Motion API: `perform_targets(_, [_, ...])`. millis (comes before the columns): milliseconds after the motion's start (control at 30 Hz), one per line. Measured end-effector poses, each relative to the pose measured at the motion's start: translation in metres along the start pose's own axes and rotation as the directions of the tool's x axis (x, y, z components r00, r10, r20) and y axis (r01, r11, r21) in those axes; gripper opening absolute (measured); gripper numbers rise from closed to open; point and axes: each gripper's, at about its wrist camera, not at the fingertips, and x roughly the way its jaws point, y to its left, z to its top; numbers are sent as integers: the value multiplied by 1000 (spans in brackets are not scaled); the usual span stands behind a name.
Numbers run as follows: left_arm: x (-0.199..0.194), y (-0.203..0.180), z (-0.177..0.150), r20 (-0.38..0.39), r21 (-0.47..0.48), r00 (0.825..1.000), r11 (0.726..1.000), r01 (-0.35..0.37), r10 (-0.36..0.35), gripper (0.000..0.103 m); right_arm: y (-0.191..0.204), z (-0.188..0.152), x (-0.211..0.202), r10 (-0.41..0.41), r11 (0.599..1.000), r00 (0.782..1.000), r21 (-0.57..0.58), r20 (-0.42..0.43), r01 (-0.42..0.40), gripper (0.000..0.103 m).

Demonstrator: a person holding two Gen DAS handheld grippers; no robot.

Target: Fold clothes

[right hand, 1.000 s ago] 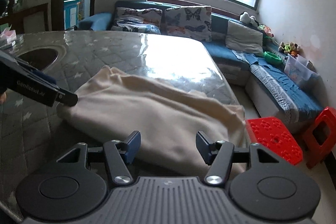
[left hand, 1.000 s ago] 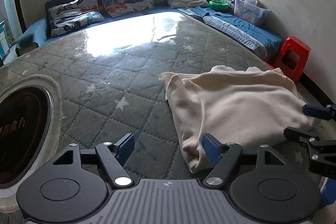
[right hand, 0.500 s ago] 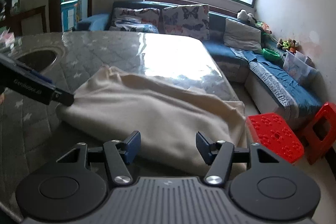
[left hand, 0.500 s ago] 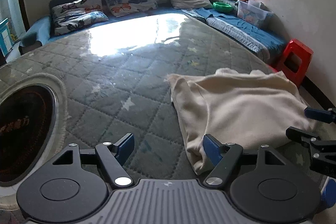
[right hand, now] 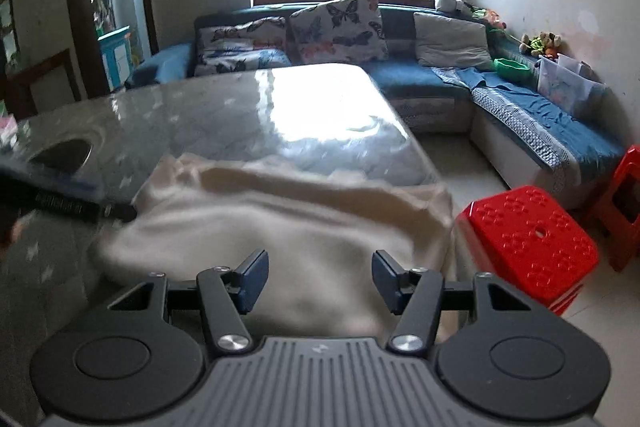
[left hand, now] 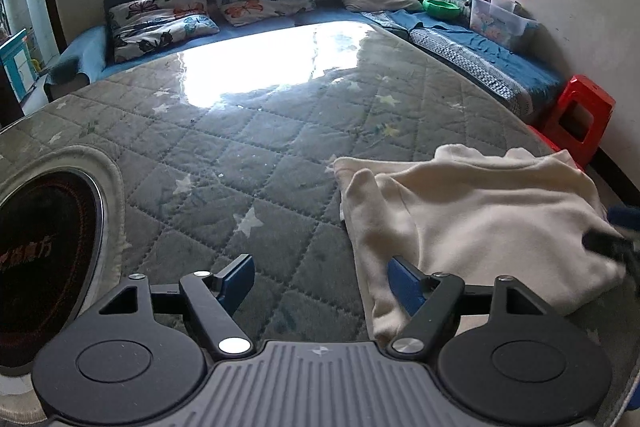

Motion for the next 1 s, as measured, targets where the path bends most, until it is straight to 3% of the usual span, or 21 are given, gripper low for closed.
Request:
perform_targets(300, [14, 2, 13, -9, -16, 1000, 1000, -18, 18, 77, -14, 39, 57, 18, 991, 999, 130, -28, -15, 29])
perform_targets(467, [23, 5, 16, -21, -20, 999, 999, -27, 26, 80, -5, 37, 87, -33, 995, 996, 87, -79, 39, 28])
perform_targets(567, [22, 7, 19, -17, -22, 1000, 1000, -18, 18, 80, 3, 39, 86, -55, 997, 997, 54, -61, 58, 28])
perform_targets(1000, [37, 15, 31, -23, -66, 999, 997, -26, 25, 83, 24, 50, 98, -23, 999, 999, 21, -42, 24, 30])
